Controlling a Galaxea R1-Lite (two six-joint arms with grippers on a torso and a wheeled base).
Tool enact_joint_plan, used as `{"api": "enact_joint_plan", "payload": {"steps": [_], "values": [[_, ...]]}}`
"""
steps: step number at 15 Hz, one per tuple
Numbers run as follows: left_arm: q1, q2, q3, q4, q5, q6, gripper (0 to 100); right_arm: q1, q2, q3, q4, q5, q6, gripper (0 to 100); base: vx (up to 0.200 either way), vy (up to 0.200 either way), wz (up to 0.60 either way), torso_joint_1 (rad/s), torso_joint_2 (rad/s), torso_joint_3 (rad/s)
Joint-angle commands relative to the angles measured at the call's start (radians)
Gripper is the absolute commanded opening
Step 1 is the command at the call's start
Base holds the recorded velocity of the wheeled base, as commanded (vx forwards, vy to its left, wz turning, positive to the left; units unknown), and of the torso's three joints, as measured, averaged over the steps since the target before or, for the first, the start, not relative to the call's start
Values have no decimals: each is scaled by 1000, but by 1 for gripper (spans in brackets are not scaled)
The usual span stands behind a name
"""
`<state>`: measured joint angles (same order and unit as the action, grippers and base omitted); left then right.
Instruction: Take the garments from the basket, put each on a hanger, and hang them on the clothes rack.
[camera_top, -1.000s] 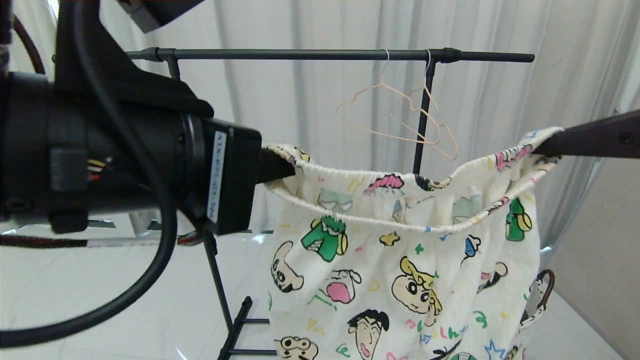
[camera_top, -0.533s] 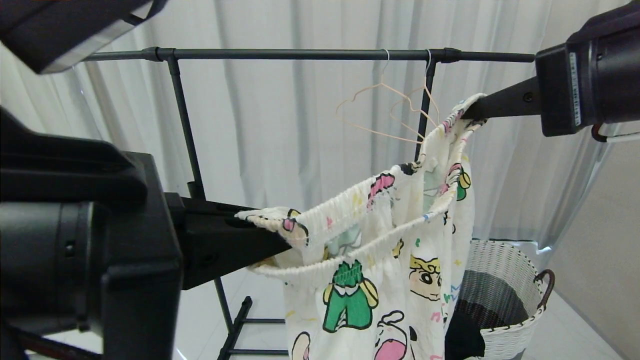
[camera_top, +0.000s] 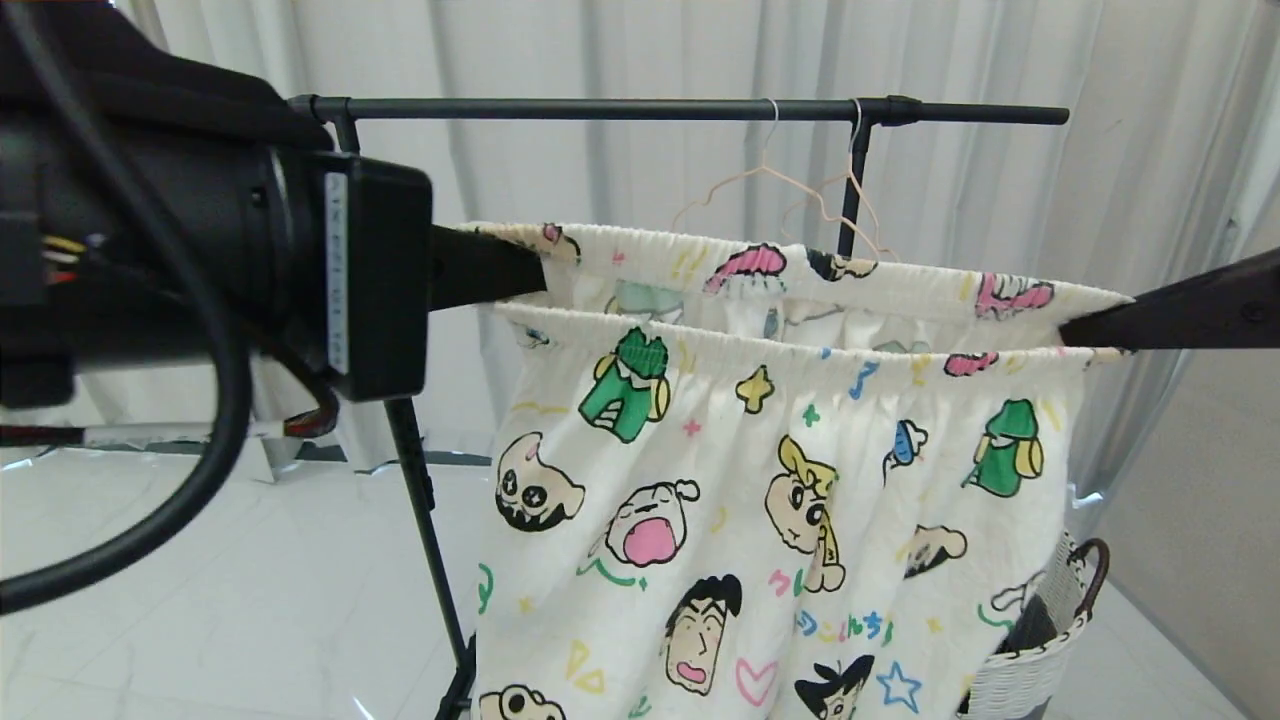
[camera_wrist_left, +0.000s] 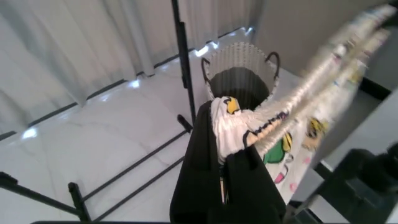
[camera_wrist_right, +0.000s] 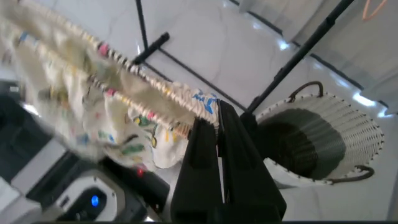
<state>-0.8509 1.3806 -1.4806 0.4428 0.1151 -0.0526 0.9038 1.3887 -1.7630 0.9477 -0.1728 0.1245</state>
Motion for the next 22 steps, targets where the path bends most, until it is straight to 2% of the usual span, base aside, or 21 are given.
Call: {"api": "enact_joint_plan", "payload": {"steps": [1,3,4,7,9,12,14,17,19,21,22], "values": [[23,66,-20,2,9,10,0,17,-79,50,6,-1,-16,0,0,0,0,0,0,0],[21,66,-10,2,20,14,0,18,-79,51,6,-2,-17,0,0,0,0,0,0,0],[21,64,-9,2,20,14,0,18,-79,51,6,-2,-17,100,0,0,0,0,0,0],[23,61,-6,4,31,14,0,20,-88,60,6,-1,-17,100,0,0,0,0,0,0],[23,61,28,4,77,16,0,15,-102,65,5,-2,-6,100,0,0,0,0,0,0],[41,24,128,4,140,57,0,-46,-140,66,6,-5,76,100,0,0,0,0,0,0],[110,-31,224,4,143,138,0,-129,-140,69,33,-28,86,100,0,0,0,0,0,0],[297,-140,376,4,141,254,0,-201,-140,74,189,-162,86,100,0,0,0,0,0,0],[460,-198,502,2,141,267,0,-244,-152,114,206,-186,86,100,0,0,0,0,0,0],[584,-249,602,-15,141,267,0,-258,-168,172,204,-194,84,100,0,0,0,0,0,0],[612,-261,626,-27,140,269,0,-258,-171,191,200,-203,84,100,0,0,0,0,0,0]]}}
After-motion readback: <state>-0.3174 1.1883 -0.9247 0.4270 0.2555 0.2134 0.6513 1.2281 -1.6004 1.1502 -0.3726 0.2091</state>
